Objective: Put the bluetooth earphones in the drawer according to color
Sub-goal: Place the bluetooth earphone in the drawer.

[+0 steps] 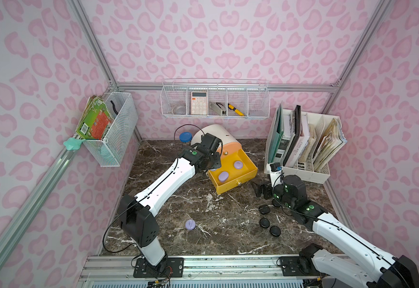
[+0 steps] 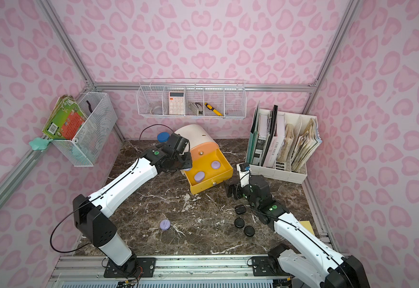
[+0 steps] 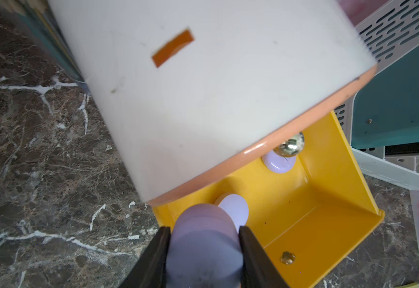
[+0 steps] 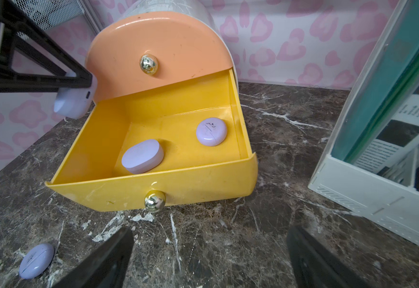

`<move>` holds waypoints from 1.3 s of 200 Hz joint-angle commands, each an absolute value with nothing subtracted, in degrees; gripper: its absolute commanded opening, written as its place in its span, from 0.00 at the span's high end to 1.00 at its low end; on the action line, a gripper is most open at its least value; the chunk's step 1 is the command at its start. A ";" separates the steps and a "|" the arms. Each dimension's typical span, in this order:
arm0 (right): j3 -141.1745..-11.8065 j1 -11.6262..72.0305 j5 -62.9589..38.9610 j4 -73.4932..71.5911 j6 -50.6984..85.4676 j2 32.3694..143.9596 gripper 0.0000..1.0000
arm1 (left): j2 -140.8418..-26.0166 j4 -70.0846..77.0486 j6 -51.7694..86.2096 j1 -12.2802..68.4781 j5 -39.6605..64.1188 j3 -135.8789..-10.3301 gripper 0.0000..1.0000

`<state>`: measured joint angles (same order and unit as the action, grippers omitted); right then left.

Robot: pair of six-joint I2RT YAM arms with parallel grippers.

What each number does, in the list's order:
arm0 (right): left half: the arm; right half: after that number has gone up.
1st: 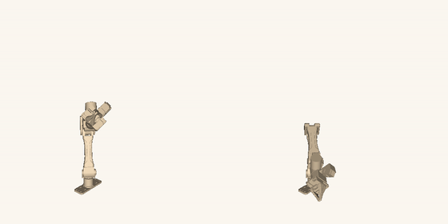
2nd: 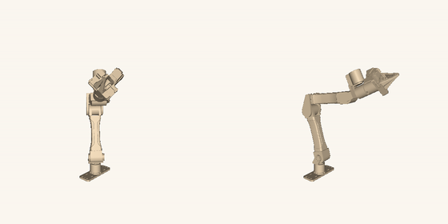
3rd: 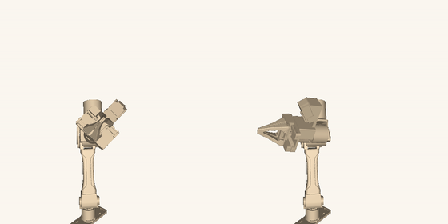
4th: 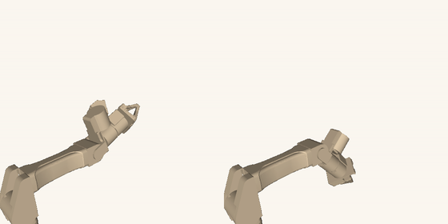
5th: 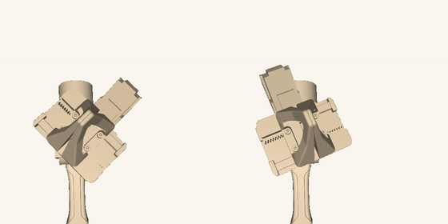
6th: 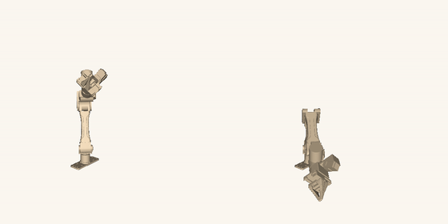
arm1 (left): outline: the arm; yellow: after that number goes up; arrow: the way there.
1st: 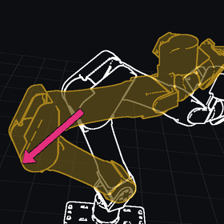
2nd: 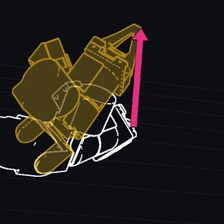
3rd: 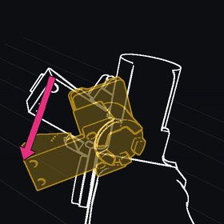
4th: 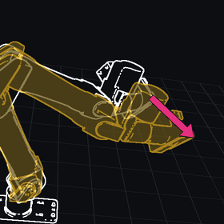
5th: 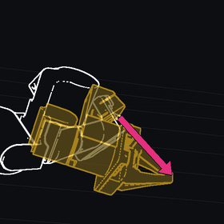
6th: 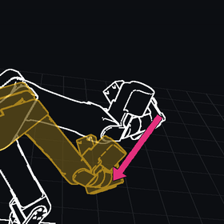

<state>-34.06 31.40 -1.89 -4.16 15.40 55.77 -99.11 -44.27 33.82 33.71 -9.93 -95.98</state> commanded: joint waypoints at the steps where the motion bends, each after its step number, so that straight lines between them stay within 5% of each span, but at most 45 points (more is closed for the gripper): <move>1: -34.02 31.38 -2.42 -5.57 15.90 55.99 0.02 | -102.14 -43.81 30.82 34.19 -10.50 -97.95 0.66; 65: -33.76 31.33 -3.53 -6.01 16.08 56.43 0.02 | -107.64 -43.78 30.49 34.21 -14.09 -98.89 0.65; 118: -32.90 31.42 -5.03 -6.15 16.34 55.99 0.02 | -105.49 -44.15 31.29 34.33 -11.34 -98.26 0.31; 153: -32.92 31.33 -6.58 -5.21 16.35 55.63 0.02 | -100.21 -43.10 31.55 34.33 -9.05 -95.39 0.17; 260: -28.99 35.48 -17.17 -7.85 15.32 54.55 0.03 | -78.18 -32.70 37.18 32.83 -17.65 -64.32 0.06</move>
